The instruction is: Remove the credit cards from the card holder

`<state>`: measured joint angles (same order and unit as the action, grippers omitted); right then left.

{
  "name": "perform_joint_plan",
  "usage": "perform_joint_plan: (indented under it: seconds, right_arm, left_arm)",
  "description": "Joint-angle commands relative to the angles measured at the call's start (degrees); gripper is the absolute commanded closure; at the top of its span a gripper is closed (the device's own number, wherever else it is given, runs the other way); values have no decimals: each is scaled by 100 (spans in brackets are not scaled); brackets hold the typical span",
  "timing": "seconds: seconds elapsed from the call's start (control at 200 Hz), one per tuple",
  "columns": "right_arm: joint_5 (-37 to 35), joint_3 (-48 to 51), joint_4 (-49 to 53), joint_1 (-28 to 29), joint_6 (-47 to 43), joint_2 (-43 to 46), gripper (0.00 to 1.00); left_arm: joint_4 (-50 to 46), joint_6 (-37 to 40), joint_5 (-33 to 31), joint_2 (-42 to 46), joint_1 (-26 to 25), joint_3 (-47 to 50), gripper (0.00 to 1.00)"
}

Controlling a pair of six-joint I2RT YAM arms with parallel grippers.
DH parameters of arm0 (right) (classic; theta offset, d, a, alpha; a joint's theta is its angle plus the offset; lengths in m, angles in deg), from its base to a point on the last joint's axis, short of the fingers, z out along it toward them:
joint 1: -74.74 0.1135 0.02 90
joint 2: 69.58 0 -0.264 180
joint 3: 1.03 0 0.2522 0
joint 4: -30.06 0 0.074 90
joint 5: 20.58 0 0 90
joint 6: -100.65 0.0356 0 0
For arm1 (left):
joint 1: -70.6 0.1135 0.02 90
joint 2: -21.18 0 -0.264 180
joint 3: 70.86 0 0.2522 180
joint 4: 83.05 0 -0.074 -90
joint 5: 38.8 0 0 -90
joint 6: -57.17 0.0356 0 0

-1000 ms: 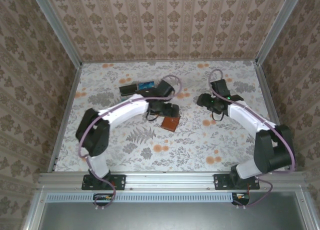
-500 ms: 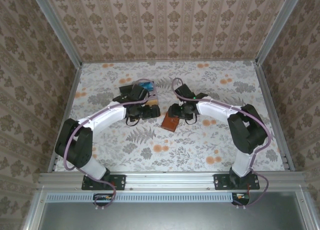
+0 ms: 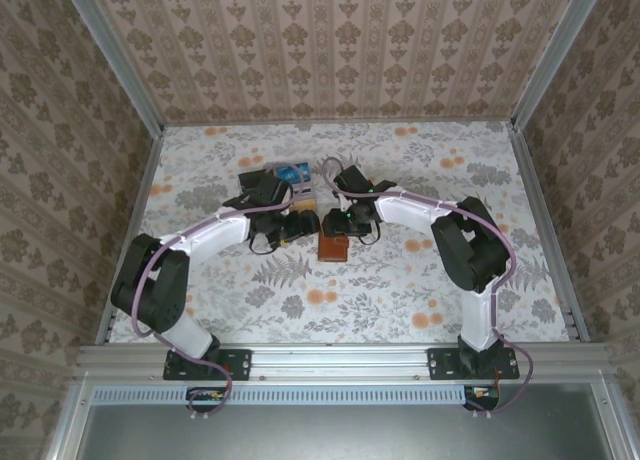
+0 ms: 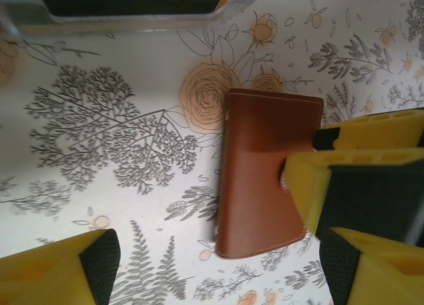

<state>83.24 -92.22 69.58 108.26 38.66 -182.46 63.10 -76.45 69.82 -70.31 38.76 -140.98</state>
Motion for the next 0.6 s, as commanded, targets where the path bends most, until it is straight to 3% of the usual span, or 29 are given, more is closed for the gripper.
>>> perform_joint_plan:
  seconds: [0.0,0.11,0.28,0.59]
  right_arm:
    - [188,220,-159,-142,-272,329,46]
    - [-13,580,-225,-325,34,732,46]
    - [117,819,55,-311,212,814,57]
    - [344,781,11,-293,295,481,67]
  left_arm:
    - [492,-319,527,-245,20,105,28]
    - [700,-450,668,-414,-48,111,37]
    - [575,-497,542,-714,-174,-27,51]
    - [764,-593,725,-1060,-227,-100,55]
